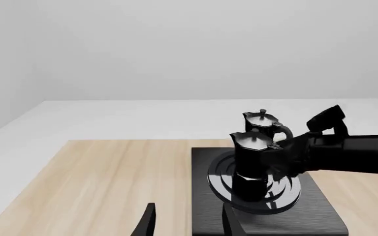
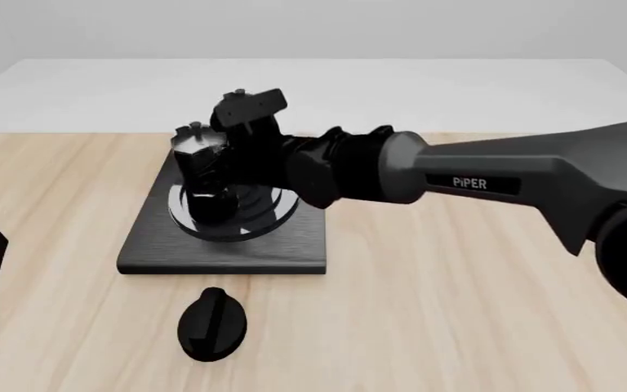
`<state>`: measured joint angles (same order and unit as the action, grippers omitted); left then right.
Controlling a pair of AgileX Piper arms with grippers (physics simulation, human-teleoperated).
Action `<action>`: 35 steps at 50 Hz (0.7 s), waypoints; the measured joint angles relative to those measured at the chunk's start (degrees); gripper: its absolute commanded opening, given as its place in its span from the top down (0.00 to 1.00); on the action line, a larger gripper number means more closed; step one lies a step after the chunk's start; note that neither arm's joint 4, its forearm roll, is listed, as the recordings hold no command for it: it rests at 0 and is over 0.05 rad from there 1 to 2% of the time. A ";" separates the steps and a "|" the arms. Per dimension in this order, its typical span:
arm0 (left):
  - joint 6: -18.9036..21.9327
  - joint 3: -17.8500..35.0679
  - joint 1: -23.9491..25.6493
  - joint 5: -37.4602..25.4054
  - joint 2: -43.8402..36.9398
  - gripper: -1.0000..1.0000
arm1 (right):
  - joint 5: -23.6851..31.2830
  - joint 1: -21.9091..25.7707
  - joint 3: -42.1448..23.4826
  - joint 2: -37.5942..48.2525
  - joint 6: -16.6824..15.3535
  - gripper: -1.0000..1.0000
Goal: Put both moka pots on the stove.
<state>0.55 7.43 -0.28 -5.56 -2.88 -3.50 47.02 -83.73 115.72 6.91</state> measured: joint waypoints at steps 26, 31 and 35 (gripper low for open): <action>0.00 0.00 0.00 0.00 0.00 0.00 | -1.92 1.09 5.73 -3.01 2.96 0.00; 0.00 0.00 0.00 0.00 0.00 0.00 | -2.48 1.08 7.87 -4.69 3.50 0.00; 0.00 0.00 0.00 0.00 0.00 0.00 | -3.04 1.03 9.86 -6.31 3.89 0.00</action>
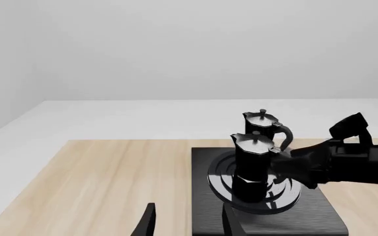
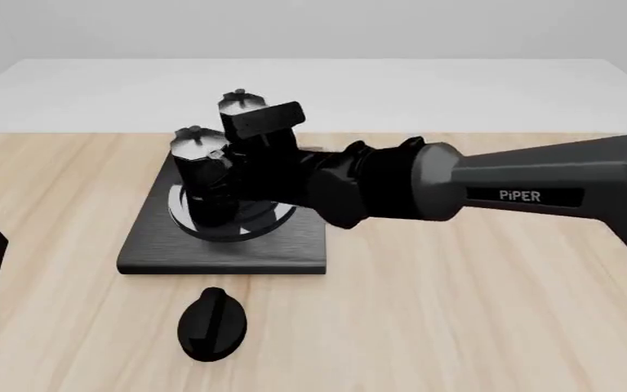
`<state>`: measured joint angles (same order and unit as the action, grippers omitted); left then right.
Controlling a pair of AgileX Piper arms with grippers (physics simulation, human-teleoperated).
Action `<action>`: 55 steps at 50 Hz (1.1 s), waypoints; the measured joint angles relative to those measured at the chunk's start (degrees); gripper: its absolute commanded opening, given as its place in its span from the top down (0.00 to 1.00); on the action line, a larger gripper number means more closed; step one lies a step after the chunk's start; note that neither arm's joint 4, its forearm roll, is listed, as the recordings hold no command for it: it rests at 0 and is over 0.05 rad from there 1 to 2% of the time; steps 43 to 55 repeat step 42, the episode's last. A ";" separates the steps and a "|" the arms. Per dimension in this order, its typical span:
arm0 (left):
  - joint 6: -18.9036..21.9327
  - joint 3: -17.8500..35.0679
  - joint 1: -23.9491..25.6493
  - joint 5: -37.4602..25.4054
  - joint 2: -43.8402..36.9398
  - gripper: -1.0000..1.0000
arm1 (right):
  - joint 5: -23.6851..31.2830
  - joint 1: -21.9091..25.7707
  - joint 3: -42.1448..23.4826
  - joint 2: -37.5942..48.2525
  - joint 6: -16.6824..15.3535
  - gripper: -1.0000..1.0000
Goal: Put both moka pots on the stove.
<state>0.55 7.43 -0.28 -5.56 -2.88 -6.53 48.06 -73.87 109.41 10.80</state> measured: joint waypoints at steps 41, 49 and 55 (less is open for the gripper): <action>0.00 0.00 0.00 0.00 0.00 0.00 | 9.55 -6.62 39.64 -56.84 2.65 0.00; 0.00 0.00 0.00 0.00 0.00 0.00 | 11.02 -7.37 40.24 -59.38 2.64 0.00; 0.00 0.00 0.00 0.00 0.00 0.00 | 11.02 -7.37 40.24 -59.38 2.64 0.00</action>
